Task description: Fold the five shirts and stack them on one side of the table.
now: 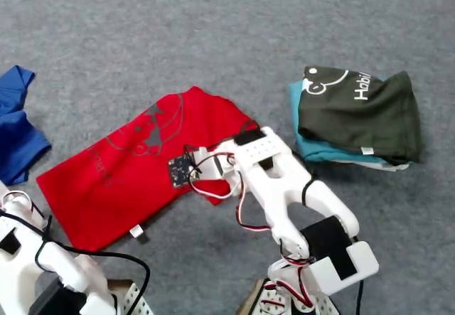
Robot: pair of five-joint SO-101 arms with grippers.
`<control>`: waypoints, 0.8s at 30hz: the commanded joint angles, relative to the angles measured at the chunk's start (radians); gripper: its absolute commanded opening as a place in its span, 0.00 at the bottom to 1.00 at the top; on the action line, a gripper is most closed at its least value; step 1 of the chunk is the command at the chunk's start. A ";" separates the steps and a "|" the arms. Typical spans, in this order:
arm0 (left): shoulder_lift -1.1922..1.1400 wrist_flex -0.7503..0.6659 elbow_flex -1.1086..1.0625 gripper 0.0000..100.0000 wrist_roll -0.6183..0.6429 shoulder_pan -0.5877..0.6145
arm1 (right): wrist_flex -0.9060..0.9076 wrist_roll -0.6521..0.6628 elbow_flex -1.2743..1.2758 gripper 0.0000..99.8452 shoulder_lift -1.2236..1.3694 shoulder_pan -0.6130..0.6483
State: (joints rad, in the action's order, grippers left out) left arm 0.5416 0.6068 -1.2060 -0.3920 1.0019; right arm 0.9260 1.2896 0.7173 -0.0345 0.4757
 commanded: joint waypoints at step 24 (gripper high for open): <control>0.004 -0.012 0.006 0.03 0.006 -0.006 | 0.462 0.057 -1.006 0.01 0.510 0.041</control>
State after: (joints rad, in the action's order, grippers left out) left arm 0.5416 0.6068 -1.2060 -0.3920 1.0019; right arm 1.3387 1.3311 -0.1266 0.4120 0.4895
